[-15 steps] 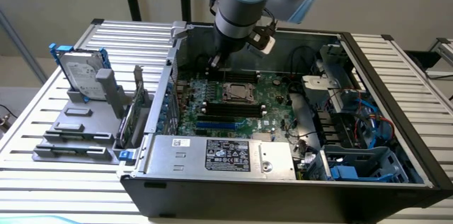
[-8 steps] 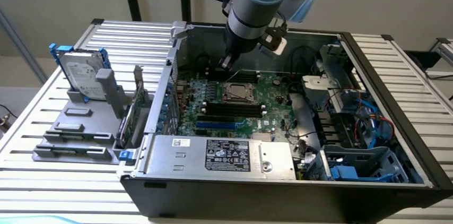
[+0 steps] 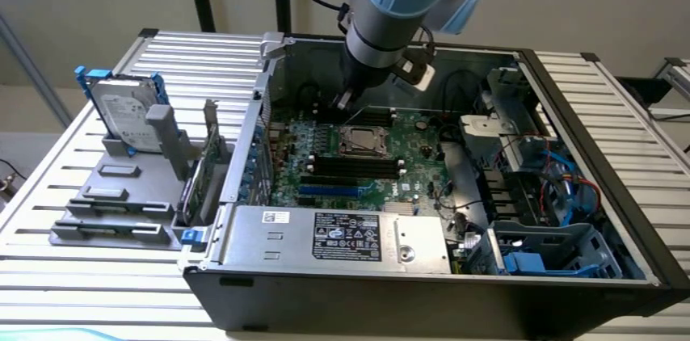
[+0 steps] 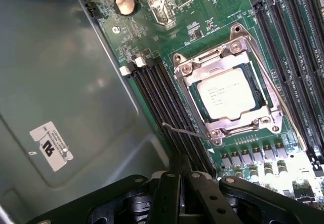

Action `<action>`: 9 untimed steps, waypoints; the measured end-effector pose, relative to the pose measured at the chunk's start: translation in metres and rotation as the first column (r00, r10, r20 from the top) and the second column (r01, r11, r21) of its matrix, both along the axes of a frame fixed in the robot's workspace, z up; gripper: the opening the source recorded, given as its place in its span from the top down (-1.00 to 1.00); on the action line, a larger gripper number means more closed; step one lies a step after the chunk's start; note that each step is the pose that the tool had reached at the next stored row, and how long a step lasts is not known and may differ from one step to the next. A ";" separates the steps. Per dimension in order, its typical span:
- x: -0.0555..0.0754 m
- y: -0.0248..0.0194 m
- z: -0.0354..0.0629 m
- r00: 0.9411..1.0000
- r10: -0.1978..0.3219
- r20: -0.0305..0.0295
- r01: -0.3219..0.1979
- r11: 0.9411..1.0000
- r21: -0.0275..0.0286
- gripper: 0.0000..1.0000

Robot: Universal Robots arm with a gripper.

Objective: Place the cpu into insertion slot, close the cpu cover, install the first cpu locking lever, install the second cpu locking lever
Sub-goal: 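Install the first cpu locking lever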

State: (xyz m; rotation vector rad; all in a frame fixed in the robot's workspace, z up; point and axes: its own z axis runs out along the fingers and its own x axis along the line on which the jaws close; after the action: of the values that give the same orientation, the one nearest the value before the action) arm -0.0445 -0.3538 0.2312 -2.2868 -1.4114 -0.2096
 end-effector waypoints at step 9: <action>-0.002 -0.0009 -0.0148 1.000 -0.001 0.000 0.001 1.000 -0.011 0.79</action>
State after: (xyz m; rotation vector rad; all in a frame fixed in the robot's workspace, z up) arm -0.0466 -0.3546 0.2164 -2.2960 -1.4148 -0.2028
